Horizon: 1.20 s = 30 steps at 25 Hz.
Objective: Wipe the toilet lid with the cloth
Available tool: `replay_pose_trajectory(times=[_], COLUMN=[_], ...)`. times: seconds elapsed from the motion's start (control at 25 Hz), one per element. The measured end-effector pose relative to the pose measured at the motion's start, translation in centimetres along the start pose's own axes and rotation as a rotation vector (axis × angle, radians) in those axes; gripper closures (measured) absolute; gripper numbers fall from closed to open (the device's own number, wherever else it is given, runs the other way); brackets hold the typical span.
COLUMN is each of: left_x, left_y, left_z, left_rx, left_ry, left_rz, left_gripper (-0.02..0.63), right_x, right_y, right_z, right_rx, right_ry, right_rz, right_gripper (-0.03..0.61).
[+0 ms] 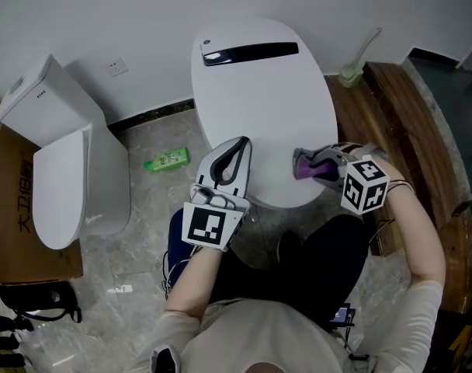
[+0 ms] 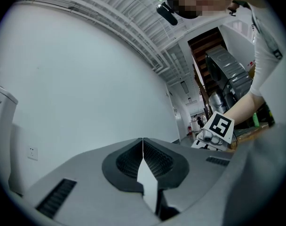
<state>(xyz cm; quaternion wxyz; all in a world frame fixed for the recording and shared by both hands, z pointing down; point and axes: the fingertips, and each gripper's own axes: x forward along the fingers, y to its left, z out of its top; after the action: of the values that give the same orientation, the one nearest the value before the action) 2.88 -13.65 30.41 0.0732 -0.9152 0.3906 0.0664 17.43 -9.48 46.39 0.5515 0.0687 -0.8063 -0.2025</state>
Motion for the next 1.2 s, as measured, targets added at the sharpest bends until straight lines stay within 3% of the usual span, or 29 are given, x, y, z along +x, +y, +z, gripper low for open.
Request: replay_pose_trajectory(times=[0.36, 0.56, 0.68, 0.88, 1.04, 1.2], left_x=[-0.8, -1.4, -1.5, -1.9, -2.8, -4.4], left_y=[0.0, 0.5, 1.0, 1.8, 2.8, 4.5], left_z=[-0.2, -0.2, -0.2, -0.6, -1.6, -2.6], left_rx=[0.001, 0.008, 0.009, 0.005, 0.017, -0.008], left_ry=[0.005, 0.008, 0.009, 0.015, 0.044, 0.069], left_rz=[0.001, 0.011, 0.022, 0.054, 0.085, 0.148], left_gripper=[0.598, 0.598, 0.598, 0.598, 0.598, 0.598], right_x=[-0.9, -1.8, -2.5, -2.4, -0.8, 1.6], right_y=[2.6, 1.5, -1.8, -9.9, -15.4, -20.6], right_z=[0.4, 0.9, 1.3, 1.8, 3.5, 4.6], right_rx=[0.065, 0.096, 0.086, -0.029, -0.099, -0.221], right_ry=[0.013, -0.013, -0.051, -0.041, -0.078, -0.028], right_rz=[0.157, 0.171, 0.074, -0.159, -0.27, -0.377], right_gripper=[0.495, 0.495, 0.495, 0.495, 0.495, 0.495])
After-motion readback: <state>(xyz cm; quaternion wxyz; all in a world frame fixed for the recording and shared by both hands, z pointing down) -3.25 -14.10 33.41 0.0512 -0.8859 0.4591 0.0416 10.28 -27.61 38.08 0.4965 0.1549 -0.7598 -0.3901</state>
